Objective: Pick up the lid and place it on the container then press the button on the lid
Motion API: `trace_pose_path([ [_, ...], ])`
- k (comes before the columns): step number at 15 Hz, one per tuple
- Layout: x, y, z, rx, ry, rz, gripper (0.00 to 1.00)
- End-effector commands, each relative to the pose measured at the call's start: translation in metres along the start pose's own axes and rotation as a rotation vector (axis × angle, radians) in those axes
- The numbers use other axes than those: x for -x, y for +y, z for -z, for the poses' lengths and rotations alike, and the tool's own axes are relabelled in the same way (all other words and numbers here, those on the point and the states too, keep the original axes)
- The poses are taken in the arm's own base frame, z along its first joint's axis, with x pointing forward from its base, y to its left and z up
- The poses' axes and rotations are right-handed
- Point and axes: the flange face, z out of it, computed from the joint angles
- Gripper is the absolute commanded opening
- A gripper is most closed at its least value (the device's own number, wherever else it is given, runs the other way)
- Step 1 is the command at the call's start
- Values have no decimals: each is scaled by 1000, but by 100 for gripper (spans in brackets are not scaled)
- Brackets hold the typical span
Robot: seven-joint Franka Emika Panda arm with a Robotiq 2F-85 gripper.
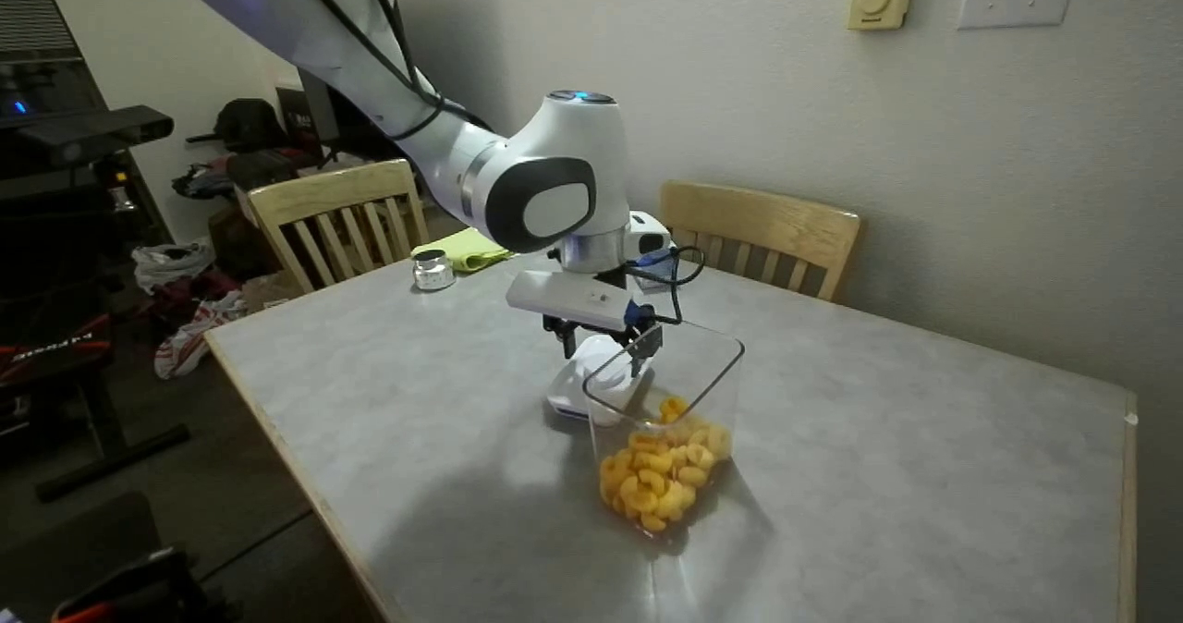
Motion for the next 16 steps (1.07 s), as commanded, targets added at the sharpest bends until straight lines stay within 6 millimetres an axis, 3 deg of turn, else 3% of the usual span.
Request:
trace_pose_path([
  [1,-2,7,-8,-25,27,17,100],
  [2,-1,7,-9,-28,27,20,100],
  [4,-1,7,-10,-30,25,23,73],
  [10,-6,9,0,-17,37,26,31],
  [13,-9,8,10,-3,40,23,29],
  [16,-15,6,35,18,60,30,29],
])
